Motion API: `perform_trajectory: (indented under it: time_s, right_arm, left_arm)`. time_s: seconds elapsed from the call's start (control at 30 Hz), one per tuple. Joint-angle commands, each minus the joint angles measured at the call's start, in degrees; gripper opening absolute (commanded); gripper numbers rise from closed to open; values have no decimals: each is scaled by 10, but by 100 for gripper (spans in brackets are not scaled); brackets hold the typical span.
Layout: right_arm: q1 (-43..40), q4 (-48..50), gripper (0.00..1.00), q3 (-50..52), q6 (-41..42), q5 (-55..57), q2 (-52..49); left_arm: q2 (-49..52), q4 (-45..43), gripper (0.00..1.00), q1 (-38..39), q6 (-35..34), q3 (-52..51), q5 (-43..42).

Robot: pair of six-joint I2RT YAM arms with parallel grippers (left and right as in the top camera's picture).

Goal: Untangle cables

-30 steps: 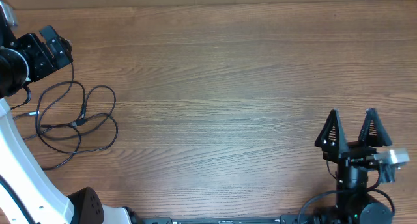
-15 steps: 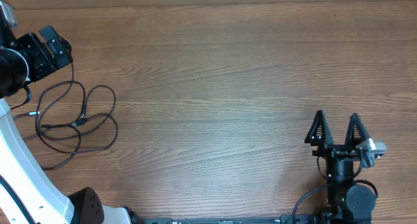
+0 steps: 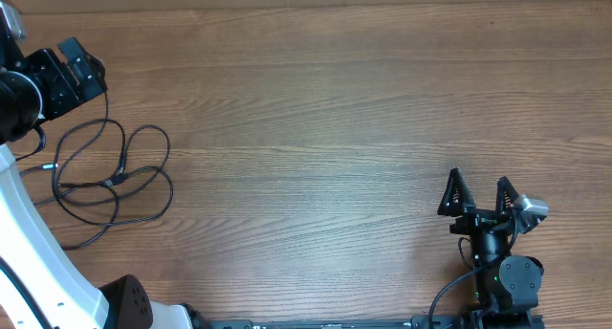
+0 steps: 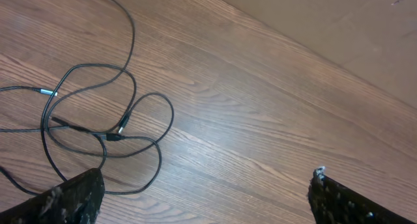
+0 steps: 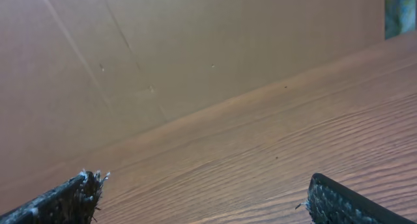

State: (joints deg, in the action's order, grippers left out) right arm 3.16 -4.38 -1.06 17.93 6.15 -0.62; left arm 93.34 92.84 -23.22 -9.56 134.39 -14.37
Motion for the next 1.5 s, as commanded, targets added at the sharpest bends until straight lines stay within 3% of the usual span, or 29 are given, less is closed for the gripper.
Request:
perform_trajectory:
  time_s: [0.0, 0.73, 0.97, 1.03, 1.23, 1.47]
  right_arm:
    - [4, 2, 100, 6, 0, -4, 5]
    - [4, 2, 100, 6, 0, -4, 5]
    - [4, 2, 100, 6, 0, -4, 5]
    - [4, 2, 100, 6, 0, -4, 5]
    - [4, 2, 100, 6, 0, -4, 5]
    - [4, 2, 100, 6, 0, -4, 5]
  left_arm:
    - [0, 0, 100, 4, -9, 0, -1]
    - [3, -1, 99, 5, -10, 0, -1]
    - [-14, 0, 100, 46, -7, -1, 9]
    - [-44, -16, 100, 100, -8, -14, 75]
    - [-169, -209, 100, 240, 0, -200, 163]
    - [-354, -433, 99, 257, 8, -510, 139]
